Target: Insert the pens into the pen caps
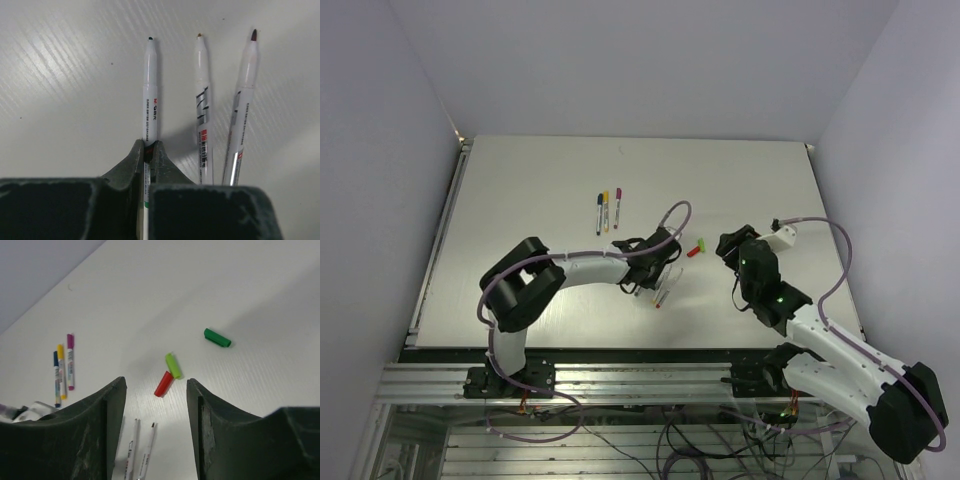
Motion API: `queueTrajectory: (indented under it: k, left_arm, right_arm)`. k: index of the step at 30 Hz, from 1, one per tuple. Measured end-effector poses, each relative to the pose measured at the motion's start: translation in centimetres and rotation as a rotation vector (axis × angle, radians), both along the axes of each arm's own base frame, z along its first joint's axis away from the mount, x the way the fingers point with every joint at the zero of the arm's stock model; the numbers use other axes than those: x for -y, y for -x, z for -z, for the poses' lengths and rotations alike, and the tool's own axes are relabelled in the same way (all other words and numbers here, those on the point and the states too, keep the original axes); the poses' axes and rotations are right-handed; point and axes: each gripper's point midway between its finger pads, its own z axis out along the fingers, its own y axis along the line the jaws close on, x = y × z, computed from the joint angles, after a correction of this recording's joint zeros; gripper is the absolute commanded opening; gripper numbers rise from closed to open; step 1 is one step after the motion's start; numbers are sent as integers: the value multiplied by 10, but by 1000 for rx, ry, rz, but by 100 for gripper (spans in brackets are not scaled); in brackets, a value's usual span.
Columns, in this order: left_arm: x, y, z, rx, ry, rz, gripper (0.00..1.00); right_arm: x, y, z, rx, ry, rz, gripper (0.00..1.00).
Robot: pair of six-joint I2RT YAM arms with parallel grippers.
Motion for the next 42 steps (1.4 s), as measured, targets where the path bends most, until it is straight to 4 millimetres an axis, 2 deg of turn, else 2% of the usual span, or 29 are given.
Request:
queueTrajectory:
  k: [4,7,10,13,18,20,27,36,39,42]
  left_arm:
    - [-10,-6,-3,-26,37,-27,7]
    - [-17,-15,-12,-20,56,-52,7]
    - [-18,-26,-34,21,100,-62,7]
    - [-8,-34,-63,75,168,-49,7]
    - [9,-40,-103,140,312,-19,7]
    - [12,-40,-112,151,362,-5,7]
    - [17,-31,-109,120,438,44,7]
    - [24,-28,-118,119,489,88,7]
    - [25,-28,-120,120,499,94,7]
    - [25,-27,-118,113,499,96,7]
  right_arm:
    - [7,-4,5,-23,36,15,50]
    - [22,-14,4,-39,50,45,50]
    - [38,-25,6,-67,64,69,51]
    - [46,-39,14,-128,89,73,51]
    - [53,-62,40,-264,118,43,52]
    - [54,-66,54,-312,123,19,51]
    - [47,-77,92,-450,187,-108,50]
    - [49,-92,103,-517,329,-202,47]
    - [52,-95,103,-530,367,-225,51]
    - [53,-97,105,-540,385,-256,59]
